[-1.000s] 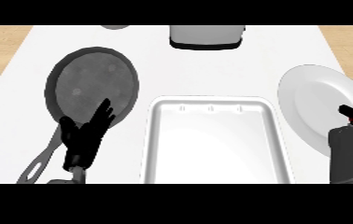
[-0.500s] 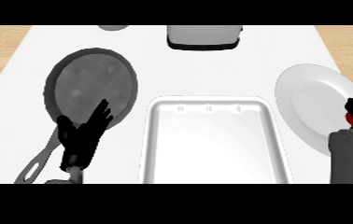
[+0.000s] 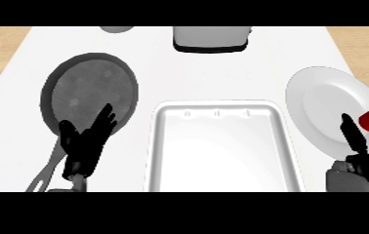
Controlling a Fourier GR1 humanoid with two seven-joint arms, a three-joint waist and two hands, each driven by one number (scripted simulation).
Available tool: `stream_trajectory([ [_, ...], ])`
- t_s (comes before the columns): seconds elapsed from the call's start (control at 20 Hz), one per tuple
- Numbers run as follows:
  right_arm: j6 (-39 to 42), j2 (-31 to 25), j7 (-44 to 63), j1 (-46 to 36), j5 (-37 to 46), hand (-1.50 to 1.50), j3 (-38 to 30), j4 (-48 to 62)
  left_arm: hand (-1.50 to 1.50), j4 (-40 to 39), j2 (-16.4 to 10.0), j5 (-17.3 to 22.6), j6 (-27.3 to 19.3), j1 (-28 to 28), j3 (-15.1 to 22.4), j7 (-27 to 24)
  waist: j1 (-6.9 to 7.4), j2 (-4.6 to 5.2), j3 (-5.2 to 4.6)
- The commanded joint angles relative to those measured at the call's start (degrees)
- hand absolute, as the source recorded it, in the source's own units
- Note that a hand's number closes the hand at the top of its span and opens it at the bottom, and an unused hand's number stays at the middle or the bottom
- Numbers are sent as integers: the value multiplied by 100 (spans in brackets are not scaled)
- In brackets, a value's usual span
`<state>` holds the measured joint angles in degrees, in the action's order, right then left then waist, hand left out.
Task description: Pick the can from the tray and place it in the plate
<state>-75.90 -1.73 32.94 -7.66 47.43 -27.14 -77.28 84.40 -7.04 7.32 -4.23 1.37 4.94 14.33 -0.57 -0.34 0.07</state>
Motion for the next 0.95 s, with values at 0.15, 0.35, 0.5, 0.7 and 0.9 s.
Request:
stream_trajectory([
  [0.15, -345, 169, 709, 1391, 14, -150, 1560, -1270, 0, -95, 38, -120, 54, 73, 10, -93, 29, 21, -14],
  [0.35, -969, 171, 1207, 1680, 519, -150, 2345, -718, 0, -297, -134, 25, 260, -193, -241, -114, 46, 36, -12],
  [0.5, -973, 172, 1586, 1973, 917, -150, 2673, -823, 0, -78, 186, -171, 173, 463, 178, -432, 64, 35, -15],
  [0.7, -978, 172, 2301, 2119, 1426, -150, 2809, -921, 0, -337, 42, -15, 282, -100, -125, -191, 35, 46, -17],
  [0.9, -982, 173, 2654, 2038, 1845, -150, 2847, -860, 0, -112, 162, -73, 26, -42, -112, 21, 18, 46, -16],
])
